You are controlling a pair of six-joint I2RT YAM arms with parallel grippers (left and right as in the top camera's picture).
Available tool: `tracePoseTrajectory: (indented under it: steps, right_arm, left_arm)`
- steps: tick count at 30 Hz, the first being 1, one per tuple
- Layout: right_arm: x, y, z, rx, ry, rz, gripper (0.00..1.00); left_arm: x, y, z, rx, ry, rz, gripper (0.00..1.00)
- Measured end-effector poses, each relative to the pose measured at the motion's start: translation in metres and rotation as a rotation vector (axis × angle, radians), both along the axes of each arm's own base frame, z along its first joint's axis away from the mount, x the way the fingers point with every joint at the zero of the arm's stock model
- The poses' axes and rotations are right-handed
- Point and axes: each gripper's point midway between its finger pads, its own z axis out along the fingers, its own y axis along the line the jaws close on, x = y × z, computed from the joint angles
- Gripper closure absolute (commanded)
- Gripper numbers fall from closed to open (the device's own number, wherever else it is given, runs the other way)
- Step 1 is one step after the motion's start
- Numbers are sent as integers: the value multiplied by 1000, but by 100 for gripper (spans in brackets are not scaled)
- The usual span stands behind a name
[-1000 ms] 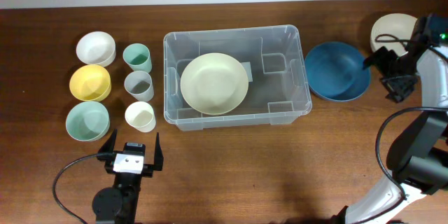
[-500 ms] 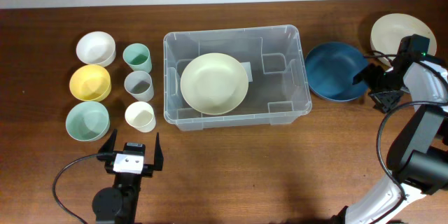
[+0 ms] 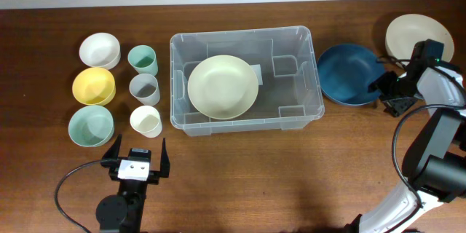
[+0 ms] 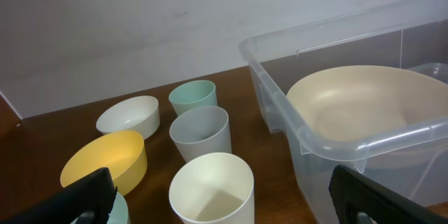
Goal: Pack container
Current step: 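Grasp the rim of the blue plate with the right gripper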
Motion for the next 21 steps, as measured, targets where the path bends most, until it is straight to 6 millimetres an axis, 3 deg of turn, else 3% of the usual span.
tracePoseTrajectory:
  steps: [4, 6, 16, 21]
  right_arm:
    - [0, 0, -1, -1, -2, 0, 43]
    - [2, -1, -1, -4, -9, 1, 56]
    - [3, -1, -1, -3, -17, 1, 96]
    - [4, 0, -1, 1, -18, -3, 96]
  left_arm:
    - [0, 0, 0, 0, 0, 0, 0]
    - [0, 0, 0, 0, 0, 0, 0]
    - [0, 0, 0, 0, 0, 0, 0]
    - [0, 0, 0, 0, 0, 0, 0]
